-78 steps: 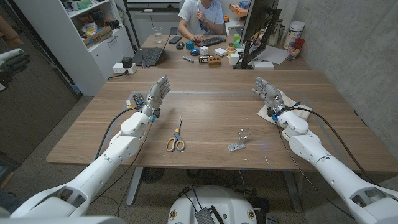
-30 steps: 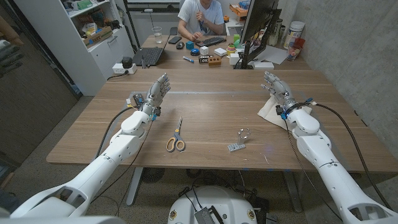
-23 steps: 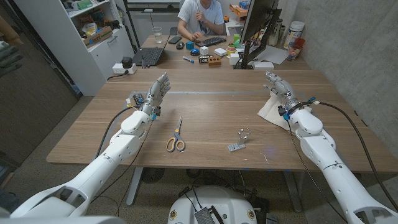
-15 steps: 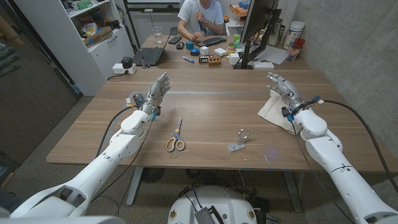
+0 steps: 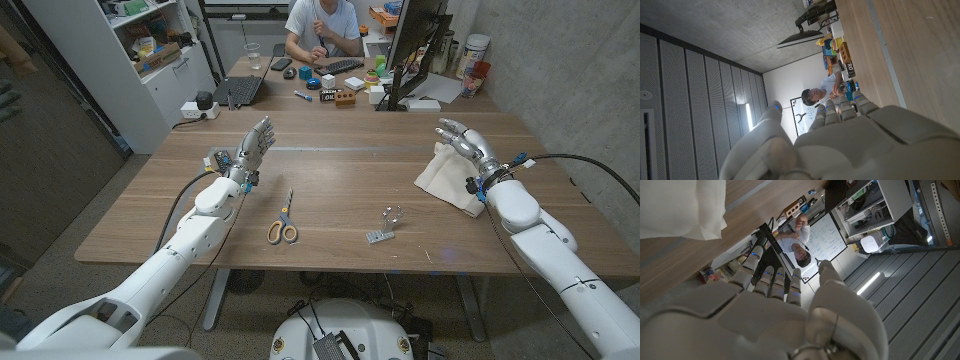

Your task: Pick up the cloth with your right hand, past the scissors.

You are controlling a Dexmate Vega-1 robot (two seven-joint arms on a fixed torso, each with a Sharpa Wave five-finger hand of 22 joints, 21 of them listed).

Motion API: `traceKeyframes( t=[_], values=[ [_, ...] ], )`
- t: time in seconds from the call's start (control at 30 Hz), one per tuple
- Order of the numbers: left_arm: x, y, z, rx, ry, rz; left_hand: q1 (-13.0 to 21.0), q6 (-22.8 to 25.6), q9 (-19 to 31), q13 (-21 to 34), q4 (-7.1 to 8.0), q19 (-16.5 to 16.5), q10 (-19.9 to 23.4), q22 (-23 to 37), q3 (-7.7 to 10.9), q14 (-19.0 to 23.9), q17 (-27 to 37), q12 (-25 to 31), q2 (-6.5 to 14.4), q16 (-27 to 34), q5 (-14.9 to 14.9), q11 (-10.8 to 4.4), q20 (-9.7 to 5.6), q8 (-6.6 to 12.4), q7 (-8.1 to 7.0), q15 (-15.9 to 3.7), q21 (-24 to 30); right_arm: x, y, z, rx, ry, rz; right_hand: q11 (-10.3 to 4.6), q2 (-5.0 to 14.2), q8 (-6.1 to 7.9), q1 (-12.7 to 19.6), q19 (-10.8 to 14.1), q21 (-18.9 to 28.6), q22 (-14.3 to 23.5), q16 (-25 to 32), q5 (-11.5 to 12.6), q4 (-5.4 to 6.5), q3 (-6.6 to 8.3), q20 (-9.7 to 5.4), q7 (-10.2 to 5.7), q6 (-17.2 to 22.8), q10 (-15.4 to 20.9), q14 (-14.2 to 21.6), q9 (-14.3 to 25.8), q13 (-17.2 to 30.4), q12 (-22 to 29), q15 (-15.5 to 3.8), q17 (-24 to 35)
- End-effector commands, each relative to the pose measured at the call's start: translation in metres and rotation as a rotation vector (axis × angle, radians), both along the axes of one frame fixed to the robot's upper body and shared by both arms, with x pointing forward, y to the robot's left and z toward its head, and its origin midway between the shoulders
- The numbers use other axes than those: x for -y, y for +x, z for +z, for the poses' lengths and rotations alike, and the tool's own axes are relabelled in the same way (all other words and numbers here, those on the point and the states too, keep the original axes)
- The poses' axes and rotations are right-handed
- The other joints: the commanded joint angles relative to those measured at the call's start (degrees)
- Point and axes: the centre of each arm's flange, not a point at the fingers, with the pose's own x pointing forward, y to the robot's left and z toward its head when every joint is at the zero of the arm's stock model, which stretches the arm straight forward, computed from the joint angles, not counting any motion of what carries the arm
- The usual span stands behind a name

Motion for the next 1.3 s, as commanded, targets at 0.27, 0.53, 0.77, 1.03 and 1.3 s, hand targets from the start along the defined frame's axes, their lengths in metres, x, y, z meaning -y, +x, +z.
traceKeyframes(
  t=[0.27, 0.53, 0.77, 1.03, 1.3],
  values=[
    [0.004, -0.004, -0.006, -0.006, -0.001, -0.010, 0.3, 0.4, 0.2, 0.3, -0.18, 0.0, -0.1, 0.2, 0.13, 0.0, 0.1, 0.2, 0.2, 0.3, 0.4, 0.22, 1.26, 0.31, -0.11, 0.38, 0.3, -0.003, -0.035, -0.004, -0.029, -0.343, -0.159, -0.48, -2.73, 0.27, 1.0, -0.9, -2.2, 0.2, 0.0, 0.4, 0.03, -0.65, 3.91, -1.37, 2.1, 0.9, 0.2, 0.3, 0.2, 0.4, 0.75, -0.8],
    [0.005, -0.005, -0.004, 0.003, 0.004, -0.006, 0.2, 0.5, 0.2, 0.3, -0.23, 0.0, -0.2, 0.2, 0.15, -0.1, 0.1, 0.2, 0.2, 0.3, 0.4, 0.18, 1.49, 0.31, -0.19, 0.31, 0.3, -0.004, -0.046, -0.001, -0.053, -0.465, -0.241, -1.05, -4.81, -0.62, 1.6, -2.4, -4.1, 0.3, -0.6, 0.8, 0.11, -1.08, 6.73, -2.19, 0.7, -1.3, -1.5, 0.4, 0.3, -0.3, 3.02, -1.2],
    [0.007, -0.005, -0.005, 0.005, 0.003, -0.015, 0.2, 0.6, 0.2, 0.3, -0.28, 0.0, -0.2, 0.2, 0.16, -0.1, 0.1, 0.2, 0.2, 0.3, 0.4, 0.12, 1.51, 0.31, -0.19, 0.35, 0.3, -0.007, -0.056, -0.001, -0.065, -0.564, -0.321, -0.91, -6.18, -1.17, 1.8, -2.9, -4.8, 0.4, -0.7, 1.4, 0.06, -1.35, 6.78, -2.22, -1.0, -2.8, -2.3, 0.4, 0.4, -0.7, 3.84, -1.3],
    [0.006, -0.007, -0.005, 0.005, 0.002, -0.011, 0.2, 0.6, 0.2, 0.3, -0.33, -0.1, -0.2, 0.2, 0.17, -0.1, 0.1, 0.2, 0.3, 0.3, 0.4, 0.10, 1.61, 0.28, -0.17, 0.33, 0.3, -0.010, -0.060, 0.000, -0.132, -0.680, -0.383, 1.39, -8.69, -1.89, 2.5, -3.2, -5.9, 0.5, -0.9, 2.8, 0.26, -1.81, 6.84, -1.52, -5.8, -6.6, -4.6, 0.5, 0.5, -0.9, 5.42, -1.3],
    [0.003, -0.008, -0.010, 0.001, -0.008, -0.002, 0.2, 0.6, 0.2, 0.3, -0.40, -0.1, -0.2, 0.2, 0.18, -0.1, 0.1, 0.2, 0.3, 0.3, 0.4, 0.20, 1.63, 0.28, -0.18, 0.27, 0.3, -0.008, -0.059, 0.000, -0.138, -0.695, -0.399, 3.47, -11.19, -2.06, 2.0, -2.0, -5.9, 0.7, -0.8, 4.1, 0.75, -2.84, 6.83, -0.79, -10.9, -10.2, -6.2, 0.5, 0.6, -1.0, 6.92, -1.3]
  ],
)
